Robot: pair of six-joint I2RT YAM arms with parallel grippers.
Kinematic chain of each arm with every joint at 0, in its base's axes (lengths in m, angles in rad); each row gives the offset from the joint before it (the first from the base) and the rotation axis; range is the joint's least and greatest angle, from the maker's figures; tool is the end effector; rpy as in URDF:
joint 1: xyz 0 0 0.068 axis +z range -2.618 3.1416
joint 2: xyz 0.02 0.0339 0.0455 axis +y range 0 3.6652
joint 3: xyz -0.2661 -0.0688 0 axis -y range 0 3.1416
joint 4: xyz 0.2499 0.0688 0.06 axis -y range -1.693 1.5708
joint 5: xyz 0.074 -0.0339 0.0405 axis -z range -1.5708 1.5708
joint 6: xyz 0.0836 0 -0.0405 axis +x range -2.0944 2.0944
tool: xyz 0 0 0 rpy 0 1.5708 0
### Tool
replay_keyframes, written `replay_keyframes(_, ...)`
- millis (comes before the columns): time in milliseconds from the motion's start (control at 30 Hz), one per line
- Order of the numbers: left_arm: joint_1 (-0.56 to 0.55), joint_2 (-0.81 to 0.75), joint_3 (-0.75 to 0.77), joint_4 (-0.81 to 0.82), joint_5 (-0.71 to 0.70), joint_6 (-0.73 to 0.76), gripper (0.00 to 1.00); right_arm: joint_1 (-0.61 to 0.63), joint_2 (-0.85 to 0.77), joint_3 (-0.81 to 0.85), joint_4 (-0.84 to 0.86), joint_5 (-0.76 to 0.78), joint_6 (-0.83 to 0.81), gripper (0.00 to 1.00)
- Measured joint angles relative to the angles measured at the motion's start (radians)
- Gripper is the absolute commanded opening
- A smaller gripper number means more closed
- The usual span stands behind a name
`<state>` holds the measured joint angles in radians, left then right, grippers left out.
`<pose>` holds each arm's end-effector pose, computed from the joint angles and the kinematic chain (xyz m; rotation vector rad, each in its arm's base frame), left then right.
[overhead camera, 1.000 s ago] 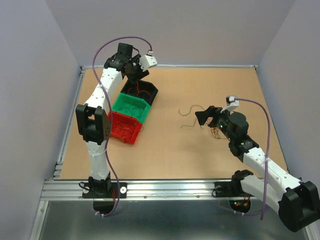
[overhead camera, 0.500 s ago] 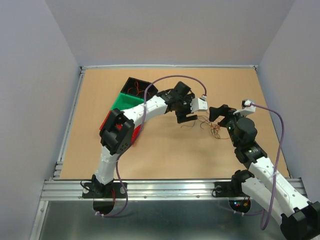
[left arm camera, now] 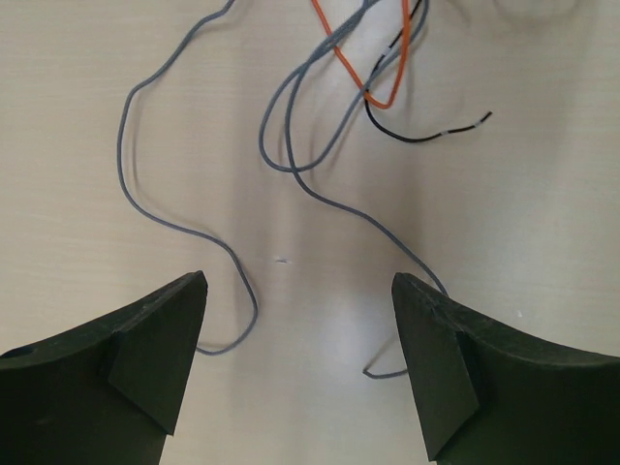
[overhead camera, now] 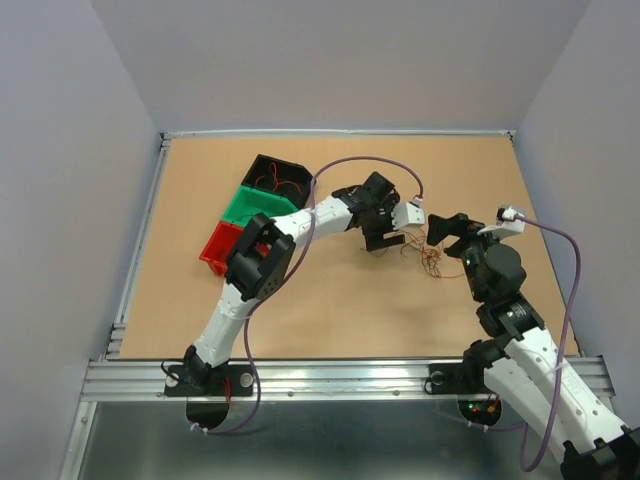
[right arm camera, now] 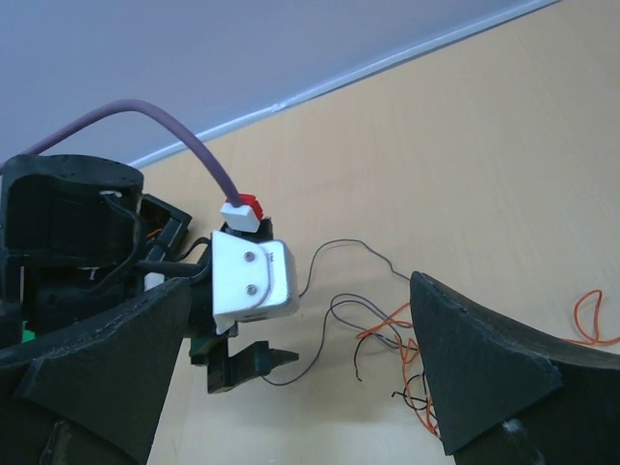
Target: Untangle the cables
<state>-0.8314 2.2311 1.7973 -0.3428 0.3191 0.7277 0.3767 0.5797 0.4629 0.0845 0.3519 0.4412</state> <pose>0.3476 -0.4201 0.1656 1.7511 1.5479 -0.4254 0.2012 0.0486 0.2848 0.3246 1.5794 0.3526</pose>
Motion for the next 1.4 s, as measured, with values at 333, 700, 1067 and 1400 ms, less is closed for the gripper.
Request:
replay_keyframes(333, 0.021, 0.086, 0.087, -0.032, 0.03, -0.007, 0.99, 0.0, -0.009, 0.0, -0.008, -0.001, -0.001, 0.99)
replay_keyframes(700, 0.046, 0.053, 0.053, 0.007, 0.023, -0.076, 0.96, 0.0, -0.011, 0.0, -0.01, -0.014, -0.001, 0.99)
replay_keyframes(1067, 0.059, 0.174, 0.19, -0.024, 0.024, -0.187, 0.0, 0.0, -0.023, 0.0, -0.01, -0.027, -0.007, 0.98)
replay_keyframes(1400, 0.071, -0.003, -0.045, -0.036, 0.153, -0.134, 0.0, 0.0, -0.023, 0.0, -0.01, -0.026, -0.008, 0.98)
